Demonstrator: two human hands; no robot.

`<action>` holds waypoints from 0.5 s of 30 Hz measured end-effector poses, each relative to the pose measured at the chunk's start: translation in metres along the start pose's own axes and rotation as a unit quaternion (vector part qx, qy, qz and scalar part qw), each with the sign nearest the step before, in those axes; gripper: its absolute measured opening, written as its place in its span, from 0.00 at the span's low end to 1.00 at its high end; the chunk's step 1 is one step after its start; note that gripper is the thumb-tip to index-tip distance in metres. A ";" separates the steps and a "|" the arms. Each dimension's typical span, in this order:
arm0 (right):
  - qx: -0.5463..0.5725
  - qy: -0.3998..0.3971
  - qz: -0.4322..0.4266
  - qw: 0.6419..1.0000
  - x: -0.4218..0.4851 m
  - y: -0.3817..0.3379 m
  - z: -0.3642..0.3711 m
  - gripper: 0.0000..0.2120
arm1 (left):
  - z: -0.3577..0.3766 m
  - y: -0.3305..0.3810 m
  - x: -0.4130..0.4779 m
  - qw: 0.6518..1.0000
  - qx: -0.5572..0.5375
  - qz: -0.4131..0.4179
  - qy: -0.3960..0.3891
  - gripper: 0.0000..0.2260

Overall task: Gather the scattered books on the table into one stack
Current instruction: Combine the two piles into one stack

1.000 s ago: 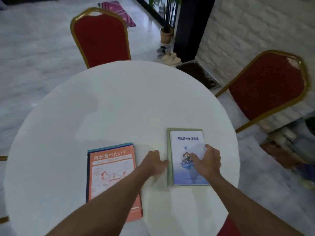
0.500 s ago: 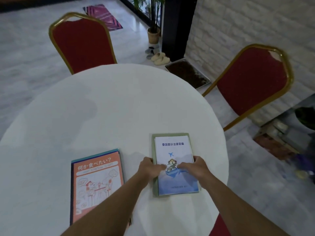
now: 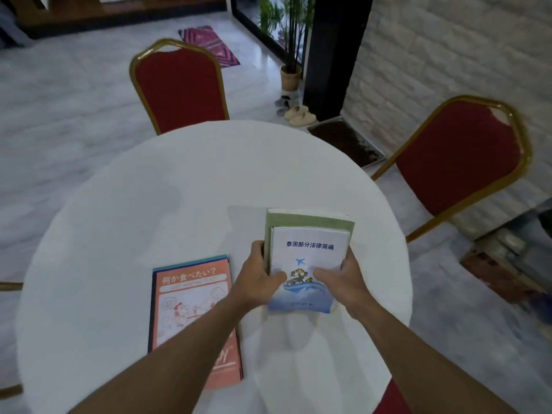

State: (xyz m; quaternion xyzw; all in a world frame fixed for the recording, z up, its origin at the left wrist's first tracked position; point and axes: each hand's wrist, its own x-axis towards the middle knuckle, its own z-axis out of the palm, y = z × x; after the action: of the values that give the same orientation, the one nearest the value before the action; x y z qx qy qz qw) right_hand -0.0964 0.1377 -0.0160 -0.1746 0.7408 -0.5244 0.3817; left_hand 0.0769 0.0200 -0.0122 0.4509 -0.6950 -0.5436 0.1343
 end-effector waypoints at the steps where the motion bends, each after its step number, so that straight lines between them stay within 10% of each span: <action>1: 0.006 0.008 -0.017 1.000 -0.002 -0.002 0.003 0.25 | -0.006 0.002 -0.002 0.999 0.024 0.036 -0.011 0.21; 15: -0.100 -0.053 -0.107 0.988 -0.033 0.031 -0.011 0.29 | -0.021 -0.023 -0.036 0.978 0.143 0.133 -0.069 0.28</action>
State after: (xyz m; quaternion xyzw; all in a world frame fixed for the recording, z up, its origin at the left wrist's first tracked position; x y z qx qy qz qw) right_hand -0.0791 0.1786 -0.0294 -0.3179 0.7456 -0.4754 0.3420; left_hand 0.1220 0.0345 -0.0136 0.3305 -0.8268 -0.4460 0.0914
